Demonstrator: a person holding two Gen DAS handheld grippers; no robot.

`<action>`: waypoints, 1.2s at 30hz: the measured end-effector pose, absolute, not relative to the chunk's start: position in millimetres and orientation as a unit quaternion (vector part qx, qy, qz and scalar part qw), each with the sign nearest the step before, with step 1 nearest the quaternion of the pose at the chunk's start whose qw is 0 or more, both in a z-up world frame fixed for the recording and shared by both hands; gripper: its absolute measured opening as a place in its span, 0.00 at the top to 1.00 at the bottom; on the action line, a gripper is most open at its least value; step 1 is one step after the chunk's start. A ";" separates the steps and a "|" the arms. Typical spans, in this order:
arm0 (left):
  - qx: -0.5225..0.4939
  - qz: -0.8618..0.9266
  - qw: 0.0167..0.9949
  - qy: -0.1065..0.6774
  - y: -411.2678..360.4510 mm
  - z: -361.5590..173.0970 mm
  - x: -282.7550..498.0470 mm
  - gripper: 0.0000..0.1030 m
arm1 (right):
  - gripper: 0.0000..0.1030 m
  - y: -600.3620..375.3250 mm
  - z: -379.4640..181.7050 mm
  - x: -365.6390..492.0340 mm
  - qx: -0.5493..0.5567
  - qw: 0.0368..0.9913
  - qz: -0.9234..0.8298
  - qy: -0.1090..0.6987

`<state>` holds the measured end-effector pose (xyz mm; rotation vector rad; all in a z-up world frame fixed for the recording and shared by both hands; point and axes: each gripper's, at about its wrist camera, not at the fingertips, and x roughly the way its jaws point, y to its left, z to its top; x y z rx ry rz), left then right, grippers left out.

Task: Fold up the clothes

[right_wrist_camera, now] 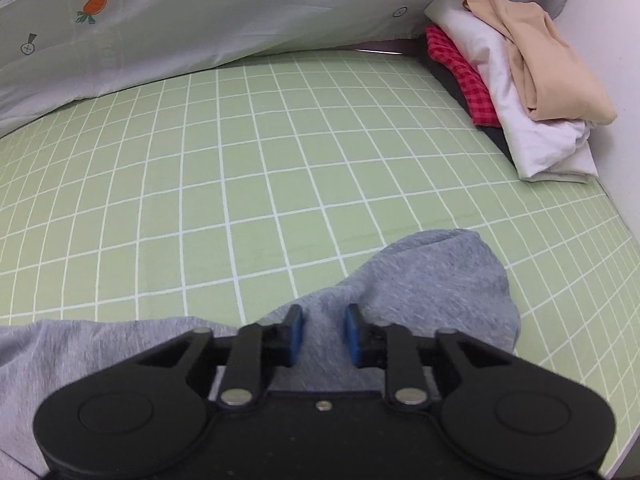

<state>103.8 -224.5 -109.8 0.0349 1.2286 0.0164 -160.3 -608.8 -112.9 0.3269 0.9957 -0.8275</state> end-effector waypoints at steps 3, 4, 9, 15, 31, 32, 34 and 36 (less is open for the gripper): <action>-0.006 0.012 0.820 0.572 -218.5 -107.8 100.1 0.67 | 0.89 -603.6 -103.1 -166.8 0.140 0.796 -0.384 0.445; -0.015 0.012 0.822 0.569 -216.1 -106.0 98.3 0.83 | 0.89 -601.8 -96.8 -170.9 0.136 0.801 -0.387 0.435; -0.032 0.003 0.843 0.536 -207.0 -86.7 85.9 0.90 | 0.91 -597.5 -64.2 -199.4 0.125 0.818 -0.415 0.379; -0.024 -0.015 0.876 0.482 -199.5 -44.7 75.2 0.91 | 0.92 -600.2 -28.7 -225.4 0.130 0.829 -0.439 0.320; -0.074 -0.051 0.948 0.305 -260.9 44.7 193.2 0.78 | 0.91 -704.1 43.5 -107.1 0.066 0.871 -0.445 0.196; -0.078 -0.037 0.950 0.300 -267.4 46.1 202.2 0.73 | 0.77 -710.7 46.3 -96.2 0.070 0.876 -0.438 0.190; -0.071 -0.021 0.948 0.309 -274.7 40.4 204.7 0.49 | 0.35 -710.0 47.6 -87.0 0.073 0.876 -0.441 0.181; -0.065 -0.027 0.945 0.319 -275.1 27.6 193.7 0.27 | 0.18 -698.5 38.0 -93.0 0.073 0.878 -0.438 0.180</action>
